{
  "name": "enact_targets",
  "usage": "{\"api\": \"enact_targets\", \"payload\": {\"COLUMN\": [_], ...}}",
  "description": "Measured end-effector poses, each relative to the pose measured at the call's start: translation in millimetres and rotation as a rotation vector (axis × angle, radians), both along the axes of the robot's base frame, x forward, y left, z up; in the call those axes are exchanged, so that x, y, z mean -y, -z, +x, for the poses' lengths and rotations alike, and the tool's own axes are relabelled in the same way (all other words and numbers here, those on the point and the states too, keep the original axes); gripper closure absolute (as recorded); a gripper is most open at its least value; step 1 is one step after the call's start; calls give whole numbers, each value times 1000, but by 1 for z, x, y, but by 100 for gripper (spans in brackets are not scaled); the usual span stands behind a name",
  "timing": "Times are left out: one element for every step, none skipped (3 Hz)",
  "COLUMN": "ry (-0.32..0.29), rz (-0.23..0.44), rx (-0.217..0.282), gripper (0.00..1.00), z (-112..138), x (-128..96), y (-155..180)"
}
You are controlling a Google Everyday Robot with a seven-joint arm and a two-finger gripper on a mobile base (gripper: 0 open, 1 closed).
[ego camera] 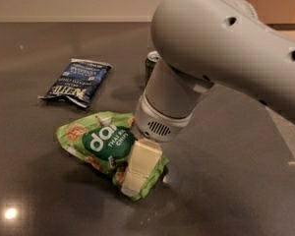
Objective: Move green rice chip bag near green can
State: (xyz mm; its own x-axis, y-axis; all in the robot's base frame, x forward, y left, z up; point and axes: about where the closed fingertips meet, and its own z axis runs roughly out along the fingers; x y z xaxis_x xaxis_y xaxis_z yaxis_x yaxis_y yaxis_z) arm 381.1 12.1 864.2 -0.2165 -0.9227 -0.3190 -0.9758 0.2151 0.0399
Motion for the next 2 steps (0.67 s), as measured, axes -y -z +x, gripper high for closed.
{"api": "enact_targets", "payload": {"ry": [2, 0], "rz": [-4, -3], "rx": [12, 20], "gripper": [13, 37], "z": [0, 1], "x": [-2, -2], "y": [2, 1]}}
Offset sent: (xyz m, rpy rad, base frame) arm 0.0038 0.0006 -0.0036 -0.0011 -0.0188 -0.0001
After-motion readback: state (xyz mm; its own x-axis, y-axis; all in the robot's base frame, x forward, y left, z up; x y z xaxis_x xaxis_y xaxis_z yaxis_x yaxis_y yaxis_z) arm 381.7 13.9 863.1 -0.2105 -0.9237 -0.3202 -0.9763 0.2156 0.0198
